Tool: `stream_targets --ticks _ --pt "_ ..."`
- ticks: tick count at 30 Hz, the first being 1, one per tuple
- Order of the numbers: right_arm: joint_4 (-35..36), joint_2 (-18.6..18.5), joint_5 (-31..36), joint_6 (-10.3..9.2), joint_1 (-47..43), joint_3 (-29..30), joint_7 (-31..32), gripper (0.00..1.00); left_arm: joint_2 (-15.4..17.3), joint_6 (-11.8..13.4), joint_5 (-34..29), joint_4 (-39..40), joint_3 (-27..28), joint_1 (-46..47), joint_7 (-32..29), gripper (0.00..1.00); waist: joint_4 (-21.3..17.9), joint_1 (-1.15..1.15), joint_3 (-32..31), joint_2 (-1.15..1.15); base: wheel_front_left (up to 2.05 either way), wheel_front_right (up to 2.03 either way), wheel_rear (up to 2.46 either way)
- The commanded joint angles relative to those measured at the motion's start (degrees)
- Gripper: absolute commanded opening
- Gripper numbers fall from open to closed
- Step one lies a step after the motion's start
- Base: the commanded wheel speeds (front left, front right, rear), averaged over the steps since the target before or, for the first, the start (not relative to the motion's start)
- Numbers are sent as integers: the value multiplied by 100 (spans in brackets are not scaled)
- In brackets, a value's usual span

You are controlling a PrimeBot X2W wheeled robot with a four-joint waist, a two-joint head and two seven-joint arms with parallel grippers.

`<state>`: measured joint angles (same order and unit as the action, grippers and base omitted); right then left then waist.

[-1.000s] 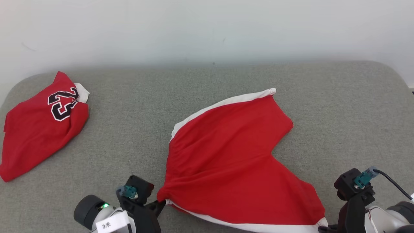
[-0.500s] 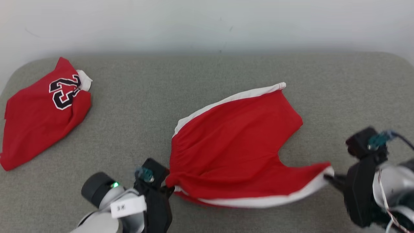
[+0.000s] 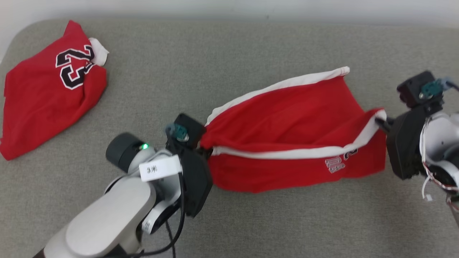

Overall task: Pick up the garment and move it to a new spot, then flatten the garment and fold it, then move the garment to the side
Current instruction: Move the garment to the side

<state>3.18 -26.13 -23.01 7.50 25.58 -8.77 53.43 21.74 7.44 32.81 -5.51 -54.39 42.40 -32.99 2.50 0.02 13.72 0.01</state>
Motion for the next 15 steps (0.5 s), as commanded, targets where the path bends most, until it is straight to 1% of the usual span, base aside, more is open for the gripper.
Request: stream_targets --ticks 1,3,11,15 --pt "-36 -52 49 -1 116 -15 -67 0 -23 -17 -34 -22 33 116 31 0 159 -2 198 -1 0 0 0" --pt "-226 -26 127 -2 371 -86 -276 0 -148 -11 -21 -94 93 275 89 0 188 -2 257 -1 0 0 0" --pt "-953 101 312 -2 1221 -351 -914 0 -443 45 51 -351 309 721 227 0 235 -2 434 -1 0 0 0" --pt "-1234 134 324 -2 1497 -286 -1127 0 -529 103 164 -343 464 807 345 0 288 -2 476 -1 0 0 0"
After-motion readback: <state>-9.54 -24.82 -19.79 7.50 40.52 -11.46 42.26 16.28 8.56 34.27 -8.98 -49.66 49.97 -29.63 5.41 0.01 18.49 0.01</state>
